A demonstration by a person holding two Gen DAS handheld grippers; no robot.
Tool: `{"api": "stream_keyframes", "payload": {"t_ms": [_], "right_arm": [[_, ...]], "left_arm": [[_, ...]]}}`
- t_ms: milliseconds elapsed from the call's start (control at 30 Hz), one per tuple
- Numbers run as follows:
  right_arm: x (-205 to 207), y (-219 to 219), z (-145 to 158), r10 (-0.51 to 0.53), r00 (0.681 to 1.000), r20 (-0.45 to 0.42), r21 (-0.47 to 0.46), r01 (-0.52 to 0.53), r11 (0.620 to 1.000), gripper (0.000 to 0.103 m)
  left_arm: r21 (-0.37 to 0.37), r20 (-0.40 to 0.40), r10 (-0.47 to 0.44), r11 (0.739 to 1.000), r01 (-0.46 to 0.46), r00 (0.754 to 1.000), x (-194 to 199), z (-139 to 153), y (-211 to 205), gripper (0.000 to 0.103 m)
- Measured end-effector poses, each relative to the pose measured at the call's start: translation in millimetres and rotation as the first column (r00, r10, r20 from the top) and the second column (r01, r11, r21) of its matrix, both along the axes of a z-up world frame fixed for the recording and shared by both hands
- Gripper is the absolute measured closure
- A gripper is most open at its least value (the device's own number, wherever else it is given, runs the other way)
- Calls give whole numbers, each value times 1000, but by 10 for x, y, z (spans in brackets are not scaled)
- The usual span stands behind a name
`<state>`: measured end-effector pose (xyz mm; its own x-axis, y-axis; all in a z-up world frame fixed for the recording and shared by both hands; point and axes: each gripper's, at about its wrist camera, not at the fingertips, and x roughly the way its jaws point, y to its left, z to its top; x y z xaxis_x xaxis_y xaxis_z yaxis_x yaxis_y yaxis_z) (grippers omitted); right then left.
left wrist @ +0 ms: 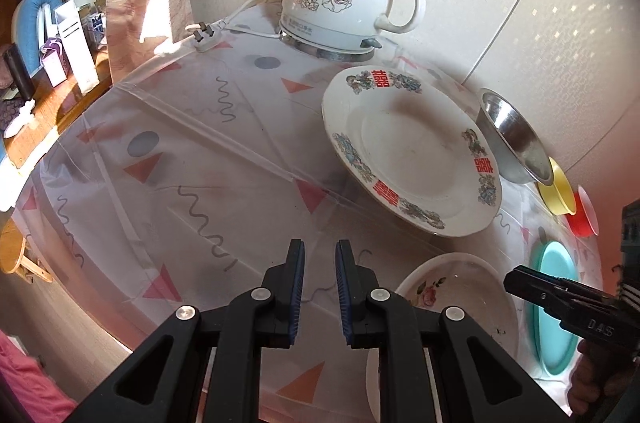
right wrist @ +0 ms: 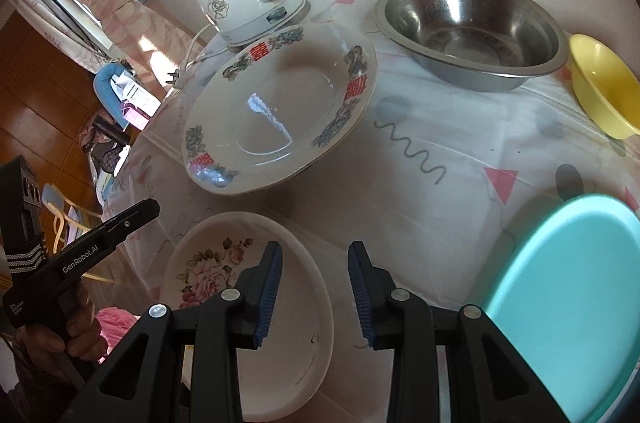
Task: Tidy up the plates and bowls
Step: 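Reach the left tool to the rose-print white bowl rim and grasp it, then lift the rose-print bowl with the left tool and lower it onto the teal plate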
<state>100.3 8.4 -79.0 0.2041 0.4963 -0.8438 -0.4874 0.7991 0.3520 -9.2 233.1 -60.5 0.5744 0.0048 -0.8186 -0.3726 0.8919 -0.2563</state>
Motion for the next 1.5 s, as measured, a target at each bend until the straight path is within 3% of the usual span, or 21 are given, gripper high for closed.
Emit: {"api": "stream_keyframes", "payload": {"t_ms": [267,533,1067,1333,1500], "right_arm": [[-239,-133,-137,35,999,-37,2,-35,999,69],[-406,-104,-213,75,997,-16,-25,-75,997,76],[-419,-208,-221,45,999,-28,12,-44,999,76],[-479,-154,-203,62,998,13,-27,-62,998,76],[-478,-164,-209,51,998,27,-49,-50,998,86]], "left_arm": [[-57,24,-162,985,163,987,-323,-106,-230,87],[-68,11,-216,974,217,976,-351,-198,-453,87],[-30,-33,-212,977,211,977,-319,-283,-579,86],[-31,-30,-203,979,202,979,-326,-294,-579,86],[8,-33,-203,979,203,979,-341,-268,-611,87]]}}
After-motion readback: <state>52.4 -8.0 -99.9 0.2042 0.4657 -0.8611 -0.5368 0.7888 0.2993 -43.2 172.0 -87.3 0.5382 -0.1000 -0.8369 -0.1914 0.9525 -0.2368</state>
